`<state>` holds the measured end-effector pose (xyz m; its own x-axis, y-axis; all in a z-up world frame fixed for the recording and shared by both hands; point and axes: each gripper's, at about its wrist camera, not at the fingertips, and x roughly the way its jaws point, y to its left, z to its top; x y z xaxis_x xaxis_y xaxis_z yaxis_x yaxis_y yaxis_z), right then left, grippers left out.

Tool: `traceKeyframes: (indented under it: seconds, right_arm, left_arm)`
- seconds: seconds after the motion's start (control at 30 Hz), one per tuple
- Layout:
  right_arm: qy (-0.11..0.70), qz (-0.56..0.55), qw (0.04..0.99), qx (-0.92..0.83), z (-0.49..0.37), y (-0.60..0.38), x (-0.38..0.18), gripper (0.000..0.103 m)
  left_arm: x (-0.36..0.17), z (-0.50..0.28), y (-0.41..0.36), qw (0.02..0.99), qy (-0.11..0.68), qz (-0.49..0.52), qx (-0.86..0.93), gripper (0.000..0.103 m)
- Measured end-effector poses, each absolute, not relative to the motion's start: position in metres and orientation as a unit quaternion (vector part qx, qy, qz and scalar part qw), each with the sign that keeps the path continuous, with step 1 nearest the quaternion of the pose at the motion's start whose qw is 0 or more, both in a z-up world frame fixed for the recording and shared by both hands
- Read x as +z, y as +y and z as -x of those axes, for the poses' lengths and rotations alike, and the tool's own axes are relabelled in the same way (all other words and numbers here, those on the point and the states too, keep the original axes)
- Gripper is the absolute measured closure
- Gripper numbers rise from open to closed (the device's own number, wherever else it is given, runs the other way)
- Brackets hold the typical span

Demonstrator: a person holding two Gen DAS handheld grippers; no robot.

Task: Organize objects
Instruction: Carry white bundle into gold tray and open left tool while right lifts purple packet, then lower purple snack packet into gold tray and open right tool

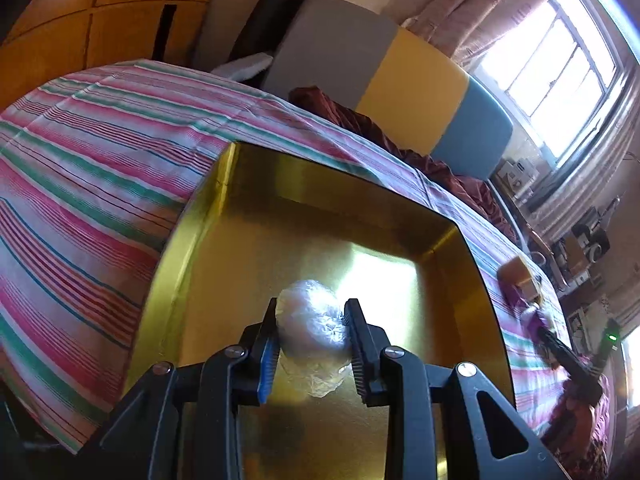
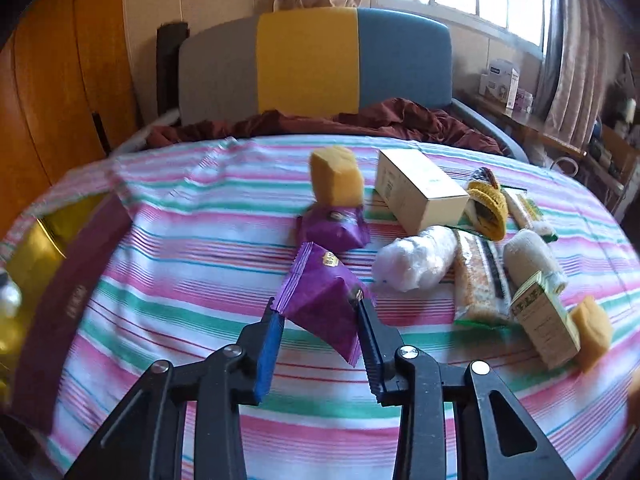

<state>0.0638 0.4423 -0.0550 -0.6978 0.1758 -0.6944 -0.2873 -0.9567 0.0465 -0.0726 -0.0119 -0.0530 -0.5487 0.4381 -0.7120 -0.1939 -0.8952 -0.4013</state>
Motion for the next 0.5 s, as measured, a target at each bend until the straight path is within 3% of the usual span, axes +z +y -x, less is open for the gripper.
traceKeyframes:
  seconds: [0.1, 0.5]
  right_arm:
    - [0.096, 0.347, 0.107, 0.927, -0.069, 0.431, -0.044, 0.066]
    - [0.079, 0.292, -0.031, 0.953, -0.062, 0.324, 0.02, 0.066]
  left_arm:
    - [-0.047, 0.074, -0.018, 0.148, -0.133, 0.429, 0.881, 0.058]
    - [-0.021, 0.056, -0.026, 0.057, -0.102, 0.403, 0.908, 0.052]
